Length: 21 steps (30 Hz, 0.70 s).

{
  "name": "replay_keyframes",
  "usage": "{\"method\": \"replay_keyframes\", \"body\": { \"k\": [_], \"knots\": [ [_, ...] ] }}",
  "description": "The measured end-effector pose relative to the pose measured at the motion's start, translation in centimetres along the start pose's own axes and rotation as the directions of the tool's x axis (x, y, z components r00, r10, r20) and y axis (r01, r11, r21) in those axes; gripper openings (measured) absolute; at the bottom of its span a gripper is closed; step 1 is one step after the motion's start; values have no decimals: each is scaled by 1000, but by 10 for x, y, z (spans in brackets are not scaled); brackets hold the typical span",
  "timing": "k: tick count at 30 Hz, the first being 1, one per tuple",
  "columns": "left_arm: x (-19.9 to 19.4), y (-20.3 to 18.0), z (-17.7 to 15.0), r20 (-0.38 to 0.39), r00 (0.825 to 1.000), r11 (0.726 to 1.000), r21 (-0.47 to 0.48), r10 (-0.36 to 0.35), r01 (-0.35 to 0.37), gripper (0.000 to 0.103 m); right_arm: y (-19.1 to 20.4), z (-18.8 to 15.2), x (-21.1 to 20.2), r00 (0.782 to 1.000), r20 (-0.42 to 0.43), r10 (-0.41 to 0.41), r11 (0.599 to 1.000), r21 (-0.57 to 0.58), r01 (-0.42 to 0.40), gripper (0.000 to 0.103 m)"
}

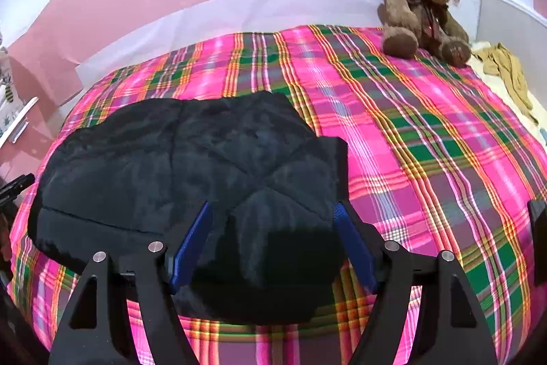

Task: Fold large clothes

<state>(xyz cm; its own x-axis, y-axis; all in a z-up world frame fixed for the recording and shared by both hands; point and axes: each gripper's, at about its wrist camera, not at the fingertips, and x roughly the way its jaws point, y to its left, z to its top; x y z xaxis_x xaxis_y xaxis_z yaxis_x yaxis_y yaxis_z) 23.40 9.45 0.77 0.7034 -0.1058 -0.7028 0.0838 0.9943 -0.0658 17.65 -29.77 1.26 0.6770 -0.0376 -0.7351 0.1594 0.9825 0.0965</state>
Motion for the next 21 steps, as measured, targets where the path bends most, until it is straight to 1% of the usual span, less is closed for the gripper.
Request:
{"method": "replay_keyframes", "body": {
  "k": [8, 12, 13, 15, 18, 21],
  "knots": [
    [34, 19, -8, -64, 997, 997, -57, -51, 47, 76, -16, -7, 32, 997, -81, 2, 1000, 22, 0, 74],
    [47, 23, -6, -79, 992, 994, -62, -94, 89, 77, -24, -9, 47, 993, -110, 52, 997, 61, -45, 74],
    [50, 24, -5, -83, 991, 993, -66, -105, 100, 77, -26, -8, 50, 992, -113, 60, 996, 69, -52, 77],
    [58, 25, -2, -95, 987, 990, -68, -129, 122, 79, -31, -6, 56, 990, -122, 74, 994, 93, -63, 79],
    [67, 25, 1, -108, 984, 989, -64, -141, 135, 82, -36, -4, 65, 985, -137, 103, 989, 119, -87, 81],
    [76, 28, 7, -131, 974, 981, -85, -185, 175, 82, -39, -1, 72, 982, -146, 117, 987, 129, -99, 83]
  ]
}}
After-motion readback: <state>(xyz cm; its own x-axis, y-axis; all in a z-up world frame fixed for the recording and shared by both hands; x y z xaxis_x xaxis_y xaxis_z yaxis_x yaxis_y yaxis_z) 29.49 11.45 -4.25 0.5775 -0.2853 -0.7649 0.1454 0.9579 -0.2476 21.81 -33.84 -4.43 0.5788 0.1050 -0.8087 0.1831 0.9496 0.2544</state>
